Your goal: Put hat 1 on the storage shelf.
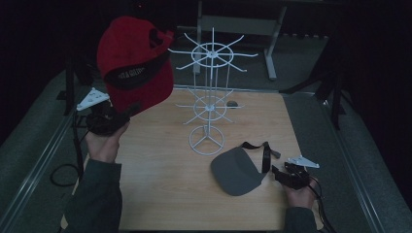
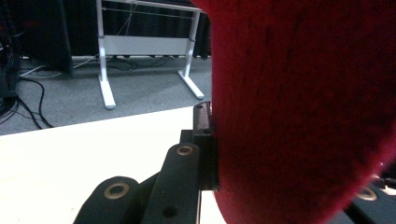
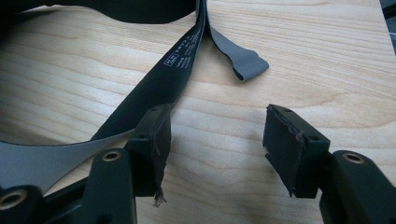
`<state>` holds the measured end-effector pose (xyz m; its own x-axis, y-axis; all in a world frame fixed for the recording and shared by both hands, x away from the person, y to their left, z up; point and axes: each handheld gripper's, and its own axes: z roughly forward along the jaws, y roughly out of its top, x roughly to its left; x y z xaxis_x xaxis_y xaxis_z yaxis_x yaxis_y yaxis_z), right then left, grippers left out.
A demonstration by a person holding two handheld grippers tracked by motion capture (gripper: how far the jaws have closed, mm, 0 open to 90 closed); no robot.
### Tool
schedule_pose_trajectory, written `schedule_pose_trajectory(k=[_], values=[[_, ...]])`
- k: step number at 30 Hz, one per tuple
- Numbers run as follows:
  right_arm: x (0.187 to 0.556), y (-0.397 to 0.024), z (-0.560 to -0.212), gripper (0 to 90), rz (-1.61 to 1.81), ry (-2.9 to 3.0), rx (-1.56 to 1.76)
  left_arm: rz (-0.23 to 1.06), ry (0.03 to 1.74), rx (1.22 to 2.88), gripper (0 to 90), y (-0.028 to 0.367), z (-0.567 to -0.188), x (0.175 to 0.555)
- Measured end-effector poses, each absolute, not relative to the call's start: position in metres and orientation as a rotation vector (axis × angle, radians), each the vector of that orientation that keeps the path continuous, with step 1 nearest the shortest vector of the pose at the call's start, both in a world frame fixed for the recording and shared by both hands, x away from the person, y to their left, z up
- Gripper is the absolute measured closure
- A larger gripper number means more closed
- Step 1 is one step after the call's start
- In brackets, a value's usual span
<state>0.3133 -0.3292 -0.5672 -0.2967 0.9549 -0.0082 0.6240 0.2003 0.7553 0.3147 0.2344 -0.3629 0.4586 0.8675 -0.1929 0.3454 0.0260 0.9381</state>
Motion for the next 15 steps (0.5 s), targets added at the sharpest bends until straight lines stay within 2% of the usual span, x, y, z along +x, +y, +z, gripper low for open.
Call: schedule_pose_trajectory(k=[15], values=[[0.3133, -0.3293, -0.5672, 41.8, 0.904, 1.999, 1.466, 0.585, 1.045, 1.553, 85.2, 0.2292, -0.3571, 0.307]])
